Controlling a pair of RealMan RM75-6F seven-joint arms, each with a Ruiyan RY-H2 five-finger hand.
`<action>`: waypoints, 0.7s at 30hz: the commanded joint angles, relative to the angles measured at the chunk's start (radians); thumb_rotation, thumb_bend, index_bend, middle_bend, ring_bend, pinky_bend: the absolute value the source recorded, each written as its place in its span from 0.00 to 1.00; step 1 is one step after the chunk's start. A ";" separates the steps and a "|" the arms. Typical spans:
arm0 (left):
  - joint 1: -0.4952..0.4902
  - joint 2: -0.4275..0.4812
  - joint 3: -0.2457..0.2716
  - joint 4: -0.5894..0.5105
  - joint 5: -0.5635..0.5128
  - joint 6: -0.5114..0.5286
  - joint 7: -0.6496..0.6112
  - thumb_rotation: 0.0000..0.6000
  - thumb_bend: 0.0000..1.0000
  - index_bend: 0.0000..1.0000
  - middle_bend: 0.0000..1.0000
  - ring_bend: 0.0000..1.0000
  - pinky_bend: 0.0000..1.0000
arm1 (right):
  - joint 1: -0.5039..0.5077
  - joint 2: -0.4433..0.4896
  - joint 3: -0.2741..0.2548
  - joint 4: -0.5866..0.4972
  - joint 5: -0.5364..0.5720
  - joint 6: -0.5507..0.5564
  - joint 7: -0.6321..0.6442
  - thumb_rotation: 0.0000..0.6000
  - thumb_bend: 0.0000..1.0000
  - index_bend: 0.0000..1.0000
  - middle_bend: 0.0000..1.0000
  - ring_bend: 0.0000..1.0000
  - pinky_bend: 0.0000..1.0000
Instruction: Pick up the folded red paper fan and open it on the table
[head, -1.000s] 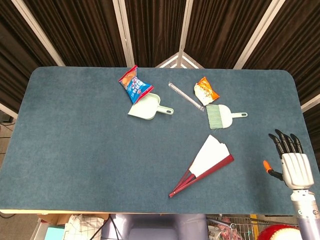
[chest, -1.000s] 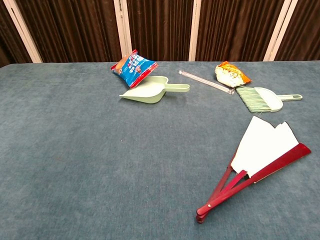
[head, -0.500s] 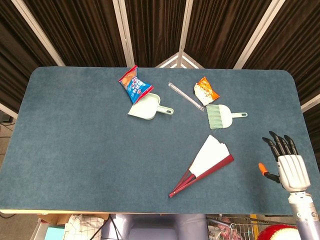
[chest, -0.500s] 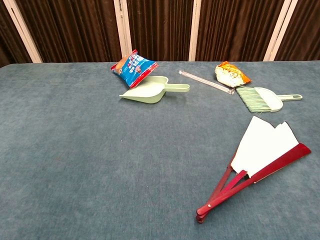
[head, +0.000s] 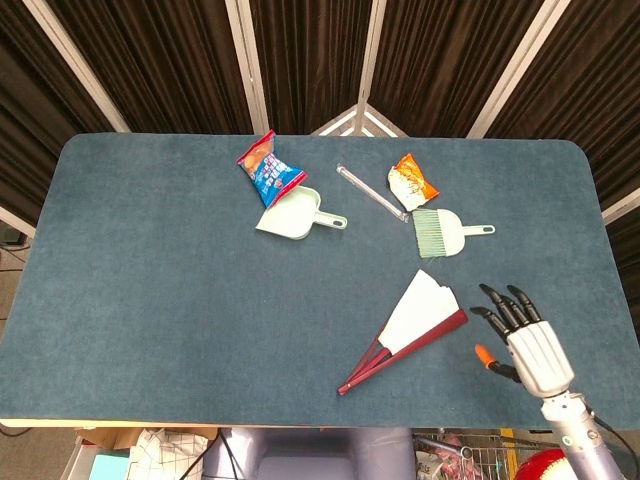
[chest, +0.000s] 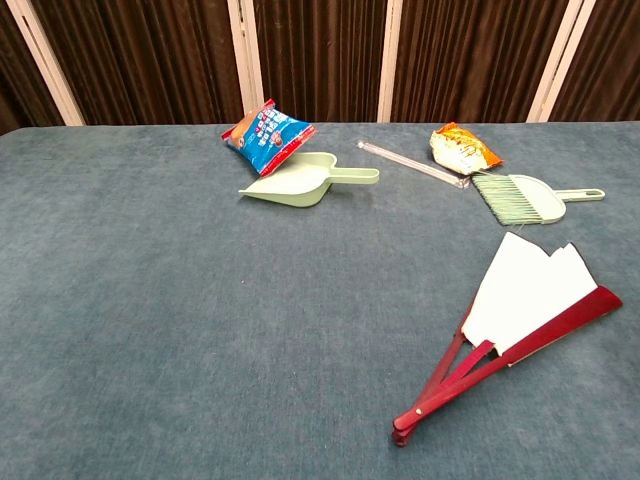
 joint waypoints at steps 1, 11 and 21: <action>-0.001 0.002 0.003 -0.001 0.002 -0.004 -0.004 1.00 0.32 0.04 0.00 0.00 0.00 | -0.002 -0.059 -0.037 0.077 -0.021 0.005 0.052 1.00 0.32 0.30 0.12 0.22 0.12; -0.010 0.001 -0.002 -0.003 -0.020 -0.026 0.014 1.00 0.32 0.04 0.00 0.00 0.00 | -0.029 -0.228 -0.077 0.315 -0.050 0.056 0.074 1.00 0.32 0.32 0.12 0.22 0.12; -0.012 -0.003 -0.003 -0.004 -0.024 -0.031 0.027 1.00 0.32 0.04 0.00 0.00 0.00 | -0.037 -0.322 -0.118 0.481 -0.069 0.052 0.069 1.00 0.32 0.24 0.12 0.21 0.12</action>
